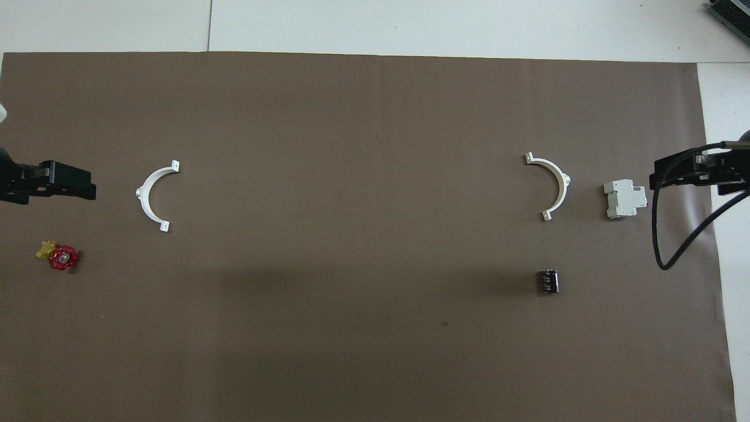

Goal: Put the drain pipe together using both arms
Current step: 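Reach the right gripper toward the white clamp half nearer it, then grasp the white clamp half with the right gripper and lift, then carry the clamp half toward the table center with the right gripper, then release the clamp half and withdraw the right gripper to rest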

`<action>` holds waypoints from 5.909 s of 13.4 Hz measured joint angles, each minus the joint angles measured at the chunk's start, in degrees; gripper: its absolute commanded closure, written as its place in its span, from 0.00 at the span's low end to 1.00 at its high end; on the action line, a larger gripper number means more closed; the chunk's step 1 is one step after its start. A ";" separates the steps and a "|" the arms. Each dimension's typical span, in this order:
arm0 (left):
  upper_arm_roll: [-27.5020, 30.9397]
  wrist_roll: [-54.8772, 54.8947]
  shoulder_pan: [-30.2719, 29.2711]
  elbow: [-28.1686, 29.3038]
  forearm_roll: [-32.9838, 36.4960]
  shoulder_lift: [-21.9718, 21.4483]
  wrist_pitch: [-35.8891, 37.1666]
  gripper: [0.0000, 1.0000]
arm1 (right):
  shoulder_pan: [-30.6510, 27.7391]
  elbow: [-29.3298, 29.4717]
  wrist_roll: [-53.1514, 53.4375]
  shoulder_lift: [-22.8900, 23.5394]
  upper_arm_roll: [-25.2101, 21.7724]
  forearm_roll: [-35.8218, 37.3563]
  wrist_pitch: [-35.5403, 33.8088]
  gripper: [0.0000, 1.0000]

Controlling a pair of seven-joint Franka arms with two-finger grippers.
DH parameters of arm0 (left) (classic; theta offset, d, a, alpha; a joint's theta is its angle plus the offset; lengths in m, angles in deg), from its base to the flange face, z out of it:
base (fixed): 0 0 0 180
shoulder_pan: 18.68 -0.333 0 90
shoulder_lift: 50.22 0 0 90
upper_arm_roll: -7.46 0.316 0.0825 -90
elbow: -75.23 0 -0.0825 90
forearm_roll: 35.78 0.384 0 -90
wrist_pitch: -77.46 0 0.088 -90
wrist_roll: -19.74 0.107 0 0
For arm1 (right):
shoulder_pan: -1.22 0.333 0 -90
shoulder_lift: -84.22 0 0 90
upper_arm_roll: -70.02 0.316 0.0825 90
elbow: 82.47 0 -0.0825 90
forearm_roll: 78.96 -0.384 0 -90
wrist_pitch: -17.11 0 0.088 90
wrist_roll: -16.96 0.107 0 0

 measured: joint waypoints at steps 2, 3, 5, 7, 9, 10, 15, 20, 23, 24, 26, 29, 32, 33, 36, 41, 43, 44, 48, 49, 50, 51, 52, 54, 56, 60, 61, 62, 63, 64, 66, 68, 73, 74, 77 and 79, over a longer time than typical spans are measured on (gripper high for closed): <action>-0.02 0.00 0.00 0.00 0.00 -0.11 0.00 0.00 | 0.00 0.00 0.00 0.00 -0.02 0.00 0.00 0.00; -0.01 0.00 0.00 0.00 0.00 -0.14 0.00 0.00 | 0.00 0.00 0.02 0.00 -0.02 0.00 0.00 0.00; -0.01 0.00 0.00 0.00 0.00 -0.18 0.00 0.00 | 0.02 -0.82 0.02 -0.18 -0.01 0.00 0.97 0.00; -0.01 0.00 0.00 0.00 0.00 -0.19 0.00 0.00 | 0.07 -6.38 -0.02 -1.51 0.15 -0.03 9.54 0.00; -0.06 0.00 0.00 0.00 0.00 -0.19 0.00 0.00 | 0.04 -13.61 -1.11 -2.49 0.15 -0.07 16.84 0.00; -0.07 0.00 0.00 0.00 0.00 -0.19 0.00 0.00 | 0.02 -16.42 -2.63 -1.99 0.14 -0.30 20.63 0.00; -0.06 0.00 0.00 0.00 0.00 -0.19 -0.03 0.00 | -1.98 -20.62 -22.55 11.95 -0.03 -6.33 38.69 0.00; -0.03 0.00 0.00 0.00 0.00 -0.19 -0.05 0.00 | -2.43 -21.81 -28.75 20.76 0.04 -7.75 48.92 0.11; -0.03 0.00 0.00 0.00 0.00 -0.19 -0.05 0.00 | -2.35 -21.81 -30.54 22.02 0.36 -8.67 51.01 0.36; -0.03 0.00 0.00 0.00 0.00 -0.19 -0.05 0.00 | -2.23 -21.81 -31.16 22.03 0.40 -8.70 51.01 0.55; -0.03 0.00 0.00 0.00 0.00 -0.19 -0.05 0.00 | -2.19 -21.82 -34.12 22.21 0.43 -8.72 51.08 1.00; -0.03 0.00 0.00 0.00 0.00 -0.19 -0.05 0.00 | -2.29 -21.65 -36.38 22.33 0.25 -8.73 51.49 1.00; -0.03 0.00 0.00 0.00 0.00 -0.19 -0.06 0.00 | -2.14 -19.70 -35.38 22.27 0.44 -8.78 49.20 1.00; -0.03 0.00 0.00 0.00 0.00 -0.19 -0.07 0.00 | -2.01 -17.39 -32.90 22.19 0.67 -8.78 46.12 1.00; -0.03 0.00 0.00 0.00 0.00 -0.19 -0.08 0.00 | 1.60 -10.97 -23.36 21.77 1.23 -8.77 38.85 1.00; -0.04 0.00 0.00 0.00 0.00 -0.19 -0.09 0.00 | 17.24 -10.31 4.07 22.60 1.48 -3.14 39.86 1.00; -0.06 0.00 0.00 0.00 0.00 -0.19 -0.09 0.00 | 22.68 -10.33 11.91 24.35 1.45 -2.46 42.34 1.00; -0.10 0.00 0.01 0.00 0.00 -0.19 -0.10 0.00 | 24.57 -10.33 14.02 25.20 1.43 -2.40 43.26 1.00; -0.21 0.00 0.03 0.00 0.00 -0.22 -0.12 0.00 | 28.24 -10.39 19.81 26.55 1.35 -1.57 45.00 1.00; -0.21 0.00 0.03 0.00 0.00 -0.22 -0.12 0.00 | 28.54 -10.42 19.96 26.70 1.33 -1.35 45.11 1.00; -0.21 0.00 0.03 -0.01 0.00 -0.22 -0.12 0.00 | 28.74 -10.49 19.95 26.82 1.33 -0.58 45.11 1.00; -0.21 0.00 0.03 -0.01 0.00 -0.22 -0.12 0.00 | 28.87 -10.71 19.95 26.91 1.34 0.92 45.11 1.00; -0.22 0.00 0.03 0.00 0.00 -0.22 -0.12 0.00 | 28.98 -11.10 19.96 26.96 1.34 1.81 45.11 1.00; -0.30 0.00 0.07 -0.01 0.00 -0.22 -0.17 0.00 | 29.47 -11.53 19.95 27.05 1.34 2.22 45.12 1.00; -0.44 0.00 0.10 -0.01 0.00 -0.22 -0.25 0.00 | 29.79 -11.69 19.96 27.06 1.34 2.35 45.12 1.00; -0.45 0.00 0.10 -0.01 0.00 -0.22 -0.33 0.00 | 30.26 -12.40 19.77 27.06 1.36 2.60 45.25 1.00; -0.43 0.00 0.09 -0.01 0.00 -0.22 -0.34 0.00 | 30.32 -12.75 19.74 27.06 1.36 2.68 45.70 0.77; -0.40 0.00 0.09 0.00 0.00 -0.22 -0.34 0.00 | 30.34 -13.15 19.73 27.06 1.36 2.72 46.44 0.01; -0.40 0.00 0.09 -0.01 0.00 -0.22 -0.35 0.00 | 30.35 -13.52 19.73 27.06 1.36 2.74 46.92 0.00; -0.40 0.00 0.09 -0.01 0.00 -0.22 -0.35 0.00 | 30.36 -13.72 19.73 27.01 1.37 2.78 47.28 0.00; -0.40 0.00 0.09 -0.01 0.00 -0.22 -0.35 0.00 | 30.73 -13.77 19.73 26.95 1.40 2.78 47.33 0.00; -0.38 0.00 0.08 -0.01 0.00 -0.22 -0.35 0.00 | 30.90 -13.46 19.89 25.87 1.28 2.78 47.33 0.00; -0.38 0.00 0.08 0.00 0.00 -0.22 -0.36 0.00 | 20.79 -12.95 19.36 13.66 0.32 2.77 37.13 0.00; -0.38 0.00 0.08 -0.01 0.00 -0.22 -0.36 0.00 | 18.16 -12.98 18.24 11.43 0.22 2.77 34.91 0.00; -0.37 0.00 0.08 -0.01 0.00 -0.22 -0.38 0.00 | 10.05 -12.99 11.79 6.72 0.06 2.77 28.28 0.00; -0.24 0.00 0.02 -0.01 0.00 -0.22 -0.40 0.00 | 5.60 -12.28 9.14 4.49 -0.03 2.77 22.17 0.00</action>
